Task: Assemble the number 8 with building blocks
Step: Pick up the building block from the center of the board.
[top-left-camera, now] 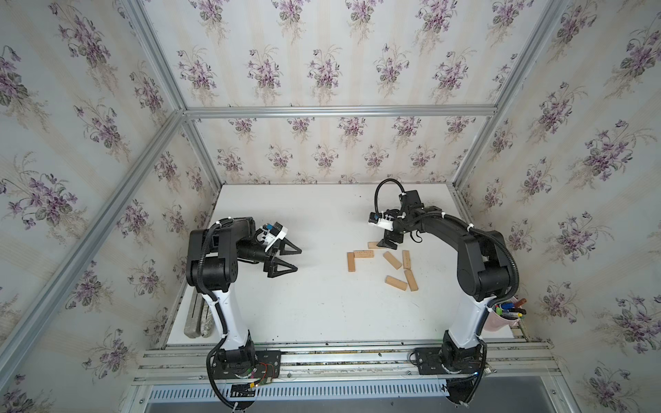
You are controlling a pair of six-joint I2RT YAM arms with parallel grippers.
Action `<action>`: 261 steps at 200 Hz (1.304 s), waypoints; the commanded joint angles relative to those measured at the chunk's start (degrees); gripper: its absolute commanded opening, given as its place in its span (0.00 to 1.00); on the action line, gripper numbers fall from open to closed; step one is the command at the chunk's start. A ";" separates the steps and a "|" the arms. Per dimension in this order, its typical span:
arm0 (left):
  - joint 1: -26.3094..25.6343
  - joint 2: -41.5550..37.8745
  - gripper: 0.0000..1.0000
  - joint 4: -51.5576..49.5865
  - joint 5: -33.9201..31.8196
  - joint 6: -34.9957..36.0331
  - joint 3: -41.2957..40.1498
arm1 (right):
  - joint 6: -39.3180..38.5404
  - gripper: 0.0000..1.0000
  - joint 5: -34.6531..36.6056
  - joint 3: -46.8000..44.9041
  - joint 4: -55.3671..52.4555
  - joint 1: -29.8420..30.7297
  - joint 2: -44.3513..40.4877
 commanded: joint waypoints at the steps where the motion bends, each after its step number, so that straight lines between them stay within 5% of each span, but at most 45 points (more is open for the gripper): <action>1: 0.06 -0.08 0.99 -9.80 0.30 21.93 0.16 | -4.44 0.84 0.90 1.26 -2.21 -0.03 1.87; 27: 0.08 -0.13 1.00 -9.74 0.28 21.86 0.17 | -5.93 0.67 -0.36 1.23 -3.16 0.17 3.17; 111: 0.08 -0.08 1.00 -9.75 0.27 21.96 0.15 | -8.32 0.63 1.27 -0.66 -3.60 1.20 4.62; 166: 0.07 -0.08 0.99 -9.75 0.25 21.93 0.13 | -7.99 0.40 0.25 -0.10 -4.25 0.62 6.72; 261: 0.07 -0.08 0.99 -9.76 0.26 21.96 0.14 | -7.38 0.26 -1.32 0.60 -4.10 -1.52 8.14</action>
